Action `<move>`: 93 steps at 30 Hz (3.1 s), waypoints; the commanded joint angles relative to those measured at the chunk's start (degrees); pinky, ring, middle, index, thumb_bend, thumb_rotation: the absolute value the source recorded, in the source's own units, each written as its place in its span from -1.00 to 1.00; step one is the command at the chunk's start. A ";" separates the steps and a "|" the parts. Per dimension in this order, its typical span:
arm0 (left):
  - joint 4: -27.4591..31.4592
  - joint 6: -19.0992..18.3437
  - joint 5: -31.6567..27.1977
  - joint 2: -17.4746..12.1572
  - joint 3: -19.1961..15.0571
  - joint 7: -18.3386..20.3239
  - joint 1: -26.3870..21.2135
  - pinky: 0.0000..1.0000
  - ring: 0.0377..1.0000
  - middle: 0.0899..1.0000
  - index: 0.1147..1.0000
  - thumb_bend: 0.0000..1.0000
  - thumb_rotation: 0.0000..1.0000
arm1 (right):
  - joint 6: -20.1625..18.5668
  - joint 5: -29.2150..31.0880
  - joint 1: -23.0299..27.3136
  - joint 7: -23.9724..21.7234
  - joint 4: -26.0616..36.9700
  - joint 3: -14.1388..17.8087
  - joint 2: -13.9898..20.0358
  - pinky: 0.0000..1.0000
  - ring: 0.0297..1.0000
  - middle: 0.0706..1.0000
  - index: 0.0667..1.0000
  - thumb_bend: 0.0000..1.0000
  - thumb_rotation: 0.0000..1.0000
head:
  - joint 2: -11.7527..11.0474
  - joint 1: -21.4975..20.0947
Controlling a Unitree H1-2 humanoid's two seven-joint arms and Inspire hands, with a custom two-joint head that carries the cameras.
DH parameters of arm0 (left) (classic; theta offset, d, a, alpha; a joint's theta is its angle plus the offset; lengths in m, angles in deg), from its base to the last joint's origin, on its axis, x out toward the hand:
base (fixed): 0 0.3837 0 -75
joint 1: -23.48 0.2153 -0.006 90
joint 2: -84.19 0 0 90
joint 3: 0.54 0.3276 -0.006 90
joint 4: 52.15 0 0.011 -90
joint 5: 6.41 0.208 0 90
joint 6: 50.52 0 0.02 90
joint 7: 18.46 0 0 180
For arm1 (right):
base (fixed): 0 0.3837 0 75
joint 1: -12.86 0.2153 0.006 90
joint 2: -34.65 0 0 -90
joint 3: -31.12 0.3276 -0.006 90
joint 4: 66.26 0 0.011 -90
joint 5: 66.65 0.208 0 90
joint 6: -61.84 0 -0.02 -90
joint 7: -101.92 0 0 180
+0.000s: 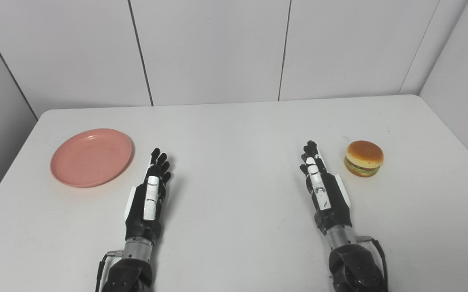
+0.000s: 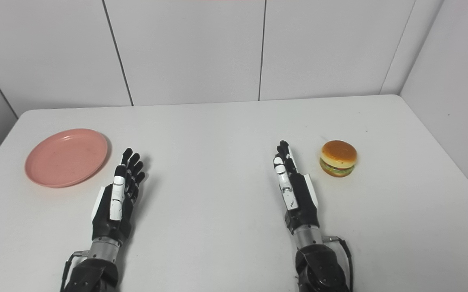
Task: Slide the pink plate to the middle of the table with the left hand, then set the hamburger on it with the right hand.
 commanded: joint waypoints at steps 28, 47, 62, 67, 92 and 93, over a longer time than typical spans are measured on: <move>-1.55 3.06 -0.24 -0.36 0.50 -0.33 0.97 1.00 1.00 1.00 1.00 0.42 1.00 | 2.34 0.50 -0.09 -0.34 -1.52 0.26 -0.28 1.00 1.00 1.00 1.00 0.10 0.84 | -0.65 0.59; -8.16 10.82 4.67 6.86 4.09 -4.50 0.50 1.00 1.00 1.00 1.00 0.07 1.00 | 8.76 4.88 -1.15 -4.36 -6.57 3.79 5.26 1.00 1.00 1.00 1.00 0.24 0.87 | -8.67 24.52; -6.57 11.08 5.62 5.55 3.91 -4.33 1.22 1.00 1.00 1.00 1.00 0.31 1.00 | 7.69 5.28 -2.25 -4.42 -5.36 3.69 4.15 1.00 1.00 1.00 1.00 0.10 0.84 | -12.60 23.08; -1.54 8.79 3.35 3.84 3.27 -2.94 0.75 1.00 1.00 1.00 1.00 0.49 1.00 | 8.64 3.84 -2.24 -3.86 -5.64 3.44 4.01 1.00 1.00 1.00 1.00 0.07 0.89 | -12.55 22.56; 2.26 -3.44 3.93 -13.46 -7.88 -4.20 -15.29 0.57 0.50 0.46 0.44 0.65 1.00 | 9.07 2.60 -2.40 -3.38 -5.38 3.43 2.53 1.00 1.00 1.00 1.00 0.04 0.91 | -12.82 22.24; 2.03 -3.44 4.02 -13.89 -8.17 -4.27 -15.67 0.52 0.47 0.43 0.42 0.64 1.00 | 9.08 2.61 -2.42 -3.41 -5.36 3.45 2.52 1.00 1.00 1.00 1.00 0.04 0.91 | -12.82 22.24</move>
